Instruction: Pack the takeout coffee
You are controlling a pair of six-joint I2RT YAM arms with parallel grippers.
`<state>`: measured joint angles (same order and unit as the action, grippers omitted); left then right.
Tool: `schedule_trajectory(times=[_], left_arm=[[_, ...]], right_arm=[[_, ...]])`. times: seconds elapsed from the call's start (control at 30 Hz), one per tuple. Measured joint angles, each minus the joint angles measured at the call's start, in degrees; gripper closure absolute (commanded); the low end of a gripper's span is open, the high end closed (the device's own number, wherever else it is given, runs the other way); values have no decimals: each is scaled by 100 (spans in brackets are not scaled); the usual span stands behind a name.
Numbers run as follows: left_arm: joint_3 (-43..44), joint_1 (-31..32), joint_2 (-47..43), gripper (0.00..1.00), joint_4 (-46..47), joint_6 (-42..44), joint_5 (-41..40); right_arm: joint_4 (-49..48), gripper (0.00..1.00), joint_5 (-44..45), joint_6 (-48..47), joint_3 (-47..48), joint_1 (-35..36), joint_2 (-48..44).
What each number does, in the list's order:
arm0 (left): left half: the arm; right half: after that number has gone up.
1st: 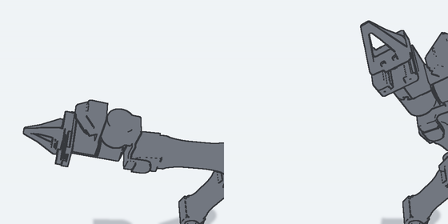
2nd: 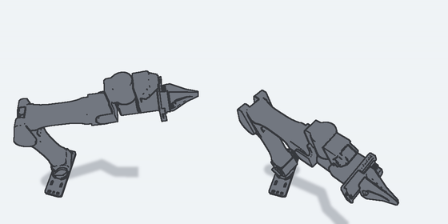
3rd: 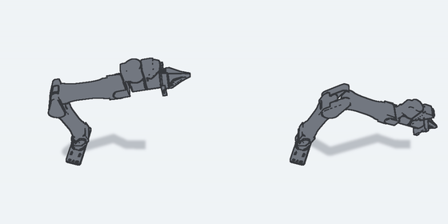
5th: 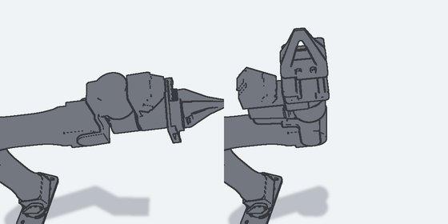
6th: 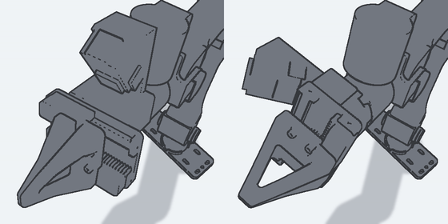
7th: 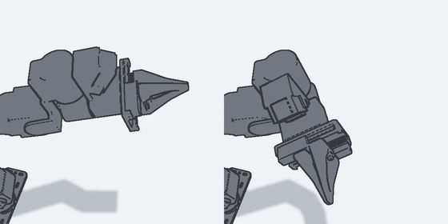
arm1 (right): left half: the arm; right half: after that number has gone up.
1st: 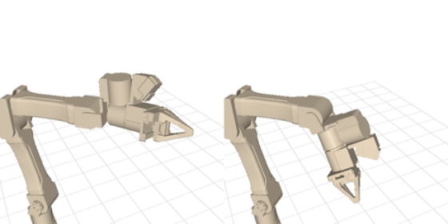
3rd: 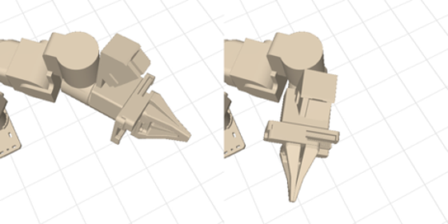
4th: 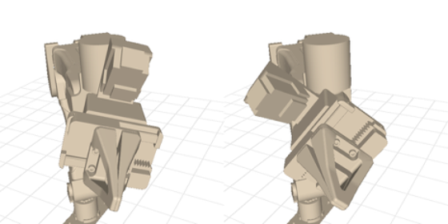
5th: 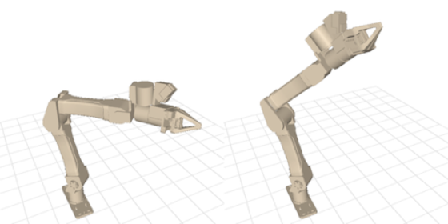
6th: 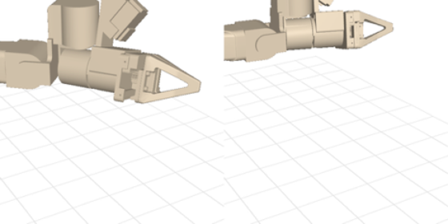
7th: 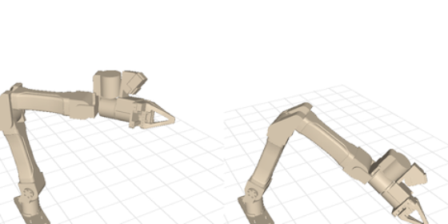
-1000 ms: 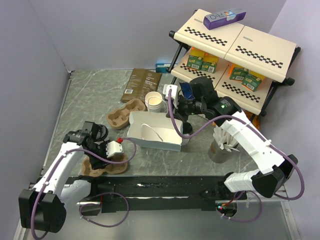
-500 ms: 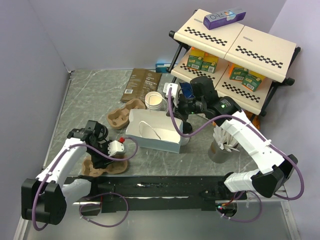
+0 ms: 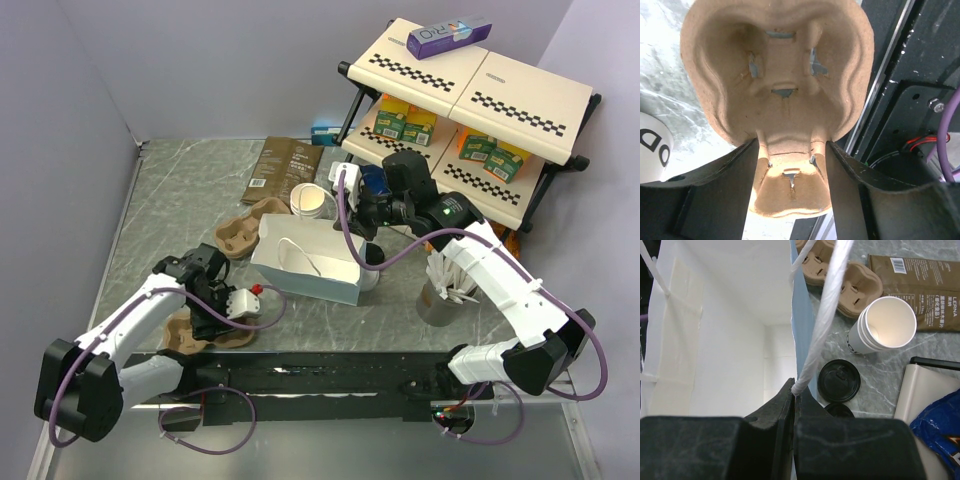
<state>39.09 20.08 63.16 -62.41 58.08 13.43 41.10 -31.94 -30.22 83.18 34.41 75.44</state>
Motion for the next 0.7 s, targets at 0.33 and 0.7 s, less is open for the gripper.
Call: schedule_trajectory(times=[0.33,0.7], left_arm=[[-35,415,-39,39,225,-538,-496],[-146,428,-289,42,223,-623,-739]], right_arm=[[-7,100,-9,55,7,-33,11],[-44,100,-55,66,52,-92,116]])
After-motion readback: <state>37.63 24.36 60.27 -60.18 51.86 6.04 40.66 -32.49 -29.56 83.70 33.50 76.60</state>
